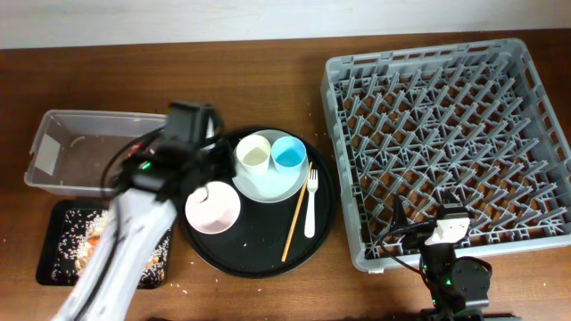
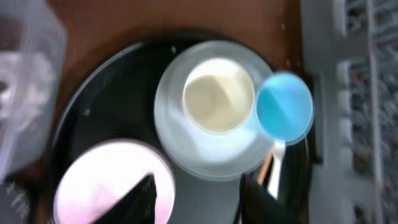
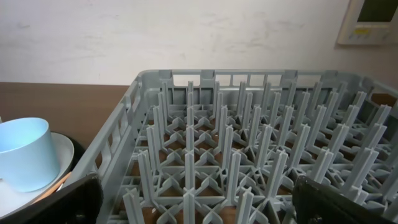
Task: Sort waste into correct bins and load items into the dishwasher rack
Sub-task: 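Carry the carrot with the left gripper and drop it on the scraps tray, then grasp the pink bowl rim with the left gripper and lift it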
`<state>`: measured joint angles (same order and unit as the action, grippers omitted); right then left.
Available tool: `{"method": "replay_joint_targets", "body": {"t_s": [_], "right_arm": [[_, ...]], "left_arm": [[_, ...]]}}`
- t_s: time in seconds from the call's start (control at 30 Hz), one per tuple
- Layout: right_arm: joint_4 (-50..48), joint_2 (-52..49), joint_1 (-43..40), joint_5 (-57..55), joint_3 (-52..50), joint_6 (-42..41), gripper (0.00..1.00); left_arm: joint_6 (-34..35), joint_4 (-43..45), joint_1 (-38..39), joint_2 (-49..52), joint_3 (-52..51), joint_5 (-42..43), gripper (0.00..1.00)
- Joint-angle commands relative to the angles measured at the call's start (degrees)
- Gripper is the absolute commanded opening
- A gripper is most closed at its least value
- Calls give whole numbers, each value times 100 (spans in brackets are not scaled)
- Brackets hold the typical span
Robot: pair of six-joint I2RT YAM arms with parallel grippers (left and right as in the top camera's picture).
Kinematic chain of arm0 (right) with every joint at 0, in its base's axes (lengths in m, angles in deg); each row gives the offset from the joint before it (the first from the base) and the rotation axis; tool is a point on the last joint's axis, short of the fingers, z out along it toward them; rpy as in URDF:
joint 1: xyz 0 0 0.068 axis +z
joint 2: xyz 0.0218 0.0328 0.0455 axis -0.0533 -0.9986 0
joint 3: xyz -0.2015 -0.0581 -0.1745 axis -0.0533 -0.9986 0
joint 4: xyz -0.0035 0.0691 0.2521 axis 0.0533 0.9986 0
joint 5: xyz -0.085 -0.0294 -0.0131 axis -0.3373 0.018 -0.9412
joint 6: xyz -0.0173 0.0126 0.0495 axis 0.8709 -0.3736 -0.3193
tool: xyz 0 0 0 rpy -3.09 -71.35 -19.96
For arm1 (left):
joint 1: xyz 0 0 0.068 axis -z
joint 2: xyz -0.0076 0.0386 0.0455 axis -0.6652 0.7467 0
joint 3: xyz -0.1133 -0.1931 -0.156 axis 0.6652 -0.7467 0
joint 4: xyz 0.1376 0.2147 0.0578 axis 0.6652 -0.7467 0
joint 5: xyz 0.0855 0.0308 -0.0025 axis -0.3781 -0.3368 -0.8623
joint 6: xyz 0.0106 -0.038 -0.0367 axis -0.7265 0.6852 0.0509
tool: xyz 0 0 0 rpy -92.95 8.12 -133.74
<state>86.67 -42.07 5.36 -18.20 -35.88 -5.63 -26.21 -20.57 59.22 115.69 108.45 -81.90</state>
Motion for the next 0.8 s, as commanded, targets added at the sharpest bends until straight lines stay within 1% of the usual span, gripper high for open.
{"method": "replay_joint_targets", "body": {"t_s": [0.0, 0.03, 0.07, 0.1, 0.13, 0.2, 0.27, 0.33, 0.4, 0.47, 0.5, 0.53, 0.57, 0.67, 0.7, 0.73, 0.77], "right_arm": [[26, 35, 31, -28, -31, -31, 99], [26, 35, 31, -28, -31, -31, 99], [26, 35, 31, -28, -31, -31, 99], [24, 35, 31, -28, -31, -31, 99], [26, 35, 31, -28, -31, -31, 99], [26, 35, 31, -28, -31, -31, 99], [26, 35, 31, -28, -31, -31, 99], [26, 35, 31, -28, -31, -31, 99], [26, 35, 31, -28, -31, -31, 99], [26, 35, 31, -28, -31, -31, 99], [26, 35, 31, -28, -31, -31, 99], [26, 35, 31, -28, -31, -31, 99], [26, 35, 31, -28, -31, -31, 99], [26, 35, 31, -28, -31, -31, 99], [26, 35, 31, -28, -31, -31, 99], [26, 35, 31, -28, -31, -31, 99], [26, 35, 31, -28, -31, -31, 99]], "left_arm": [[374, 581, 221, 1126, 61, -476, 44], [376, 634, 221, 1574, 61, -476, 43], [374, 588, 219, 1742, 61, -481, 42], [372, 487, 219, 1786, 61, -542, 36], [372, 378, 214, 1720, 61, -579, 34], [328, 37, 214, 1519, 61, -675, 34], [328, -431, 214, 1235, 61, -837, 36], [328, -957, 214, 1189, 52, -837, 43], [153, -1488, 221, 1189, 9, -841, 44], [151, -1801, 221, 1189, -76, -857, 44], [155, -2031, 219, 1189, -105, -1060, 44], [162, -2118, 219, 1189, -131, -1434, 44], [168, -2140, 219, 1189, -144, -1635, 44], [195, -1862, 214, 1189, -249, -1718, 43], [20, -1685, 212, 1189, -415, -1733, 42], [22, -1637, 153, 1189, -566, -1952, 43], [37, -1646, 109, 1189, -680, -2328, 46]]}}
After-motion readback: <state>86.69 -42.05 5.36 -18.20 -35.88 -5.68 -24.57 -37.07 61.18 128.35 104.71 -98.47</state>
